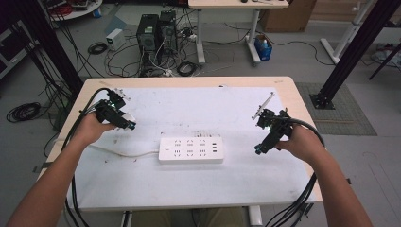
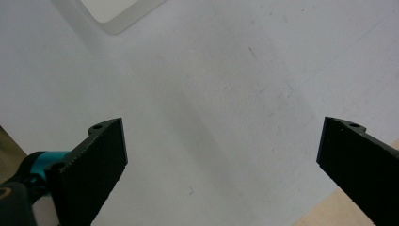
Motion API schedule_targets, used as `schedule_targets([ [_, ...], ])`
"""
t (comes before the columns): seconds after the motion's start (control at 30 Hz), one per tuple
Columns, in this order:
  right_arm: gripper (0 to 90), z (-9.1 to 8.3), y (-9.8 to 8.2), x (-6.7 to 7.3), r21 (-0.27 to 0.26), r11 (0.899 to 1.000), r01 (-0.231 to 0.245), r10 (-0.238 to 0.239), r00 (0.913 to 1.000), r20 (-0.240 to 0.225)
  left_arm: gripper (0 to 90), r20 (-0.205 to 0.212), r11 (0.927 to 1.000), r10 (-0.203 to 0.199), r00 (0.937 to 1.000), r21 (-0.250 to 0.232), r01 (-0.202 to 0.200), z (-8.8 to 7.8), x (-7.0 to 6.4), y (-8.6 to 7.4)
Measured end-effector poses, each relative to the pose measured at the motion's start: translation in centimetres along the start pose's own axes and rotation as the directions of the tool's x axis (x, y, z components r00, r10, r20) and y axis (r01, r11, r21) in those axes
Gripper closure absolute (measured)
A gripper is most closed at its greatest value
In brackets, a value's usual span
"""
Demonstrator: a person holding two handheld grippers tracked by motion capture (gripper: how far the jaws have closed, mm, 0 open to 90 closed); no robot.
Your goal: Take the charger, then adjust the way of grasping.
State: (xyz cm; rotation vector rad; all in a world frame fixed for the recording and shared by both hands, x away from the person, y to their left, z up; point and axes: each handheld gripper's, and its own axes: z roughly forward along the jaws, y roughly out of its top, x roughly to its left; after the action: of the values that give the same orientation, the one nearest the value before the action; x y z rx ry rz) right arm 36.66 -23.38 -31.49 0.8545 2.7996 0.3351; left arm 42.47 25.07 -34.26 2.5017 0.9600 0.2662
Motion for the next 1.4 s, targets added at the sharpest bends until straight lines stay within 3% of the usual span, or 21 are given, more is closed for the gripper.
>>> schedule_targets([
  [0.13,1.5,-0.1,0.1,0.2,-0.009,1.0,0.002,-0.002,1.0,0.003,42.6,0.027,0.9989,0.046,0.9986,0.002,-0.046,-0.8,-1.5,0.7],
  [0.33,1.5,-0.2,0.1,0.4,-0.015,1.0,0.01,-0.01,0.9999,0.004,42.6,0.063,0.9974,0.069,0.9956,-0.024,-0.067,-2.1,-3.2,1.2],
  [0.8,1.5,-0.4,0.3,0.7,-0.037,0.999,0.039,-0.039,0.9992,-0.002,42.6,0.059,0.9923,0.104,0.9927,-0.073,-0.1,-4.5,-6.6,1.5],
  [1.07,1.5,-0.5,0.3,0.8,-0.039,0.998,0.04,-0.04,0.9992,-0.001,42.6,0.059,0.9888,0.12,0.9911,-0.097,-0.114,-5.4,-7.6,2.1],
  [1.4,1.5,-0.4,0.3,0.8,-0.046,0.998,0.031,-0.031,0.9995,0.005,42.6,0.065,0.9862,0.132,0.9892,-0.11,-0.124,-5.3,-8.3,2.5],
])
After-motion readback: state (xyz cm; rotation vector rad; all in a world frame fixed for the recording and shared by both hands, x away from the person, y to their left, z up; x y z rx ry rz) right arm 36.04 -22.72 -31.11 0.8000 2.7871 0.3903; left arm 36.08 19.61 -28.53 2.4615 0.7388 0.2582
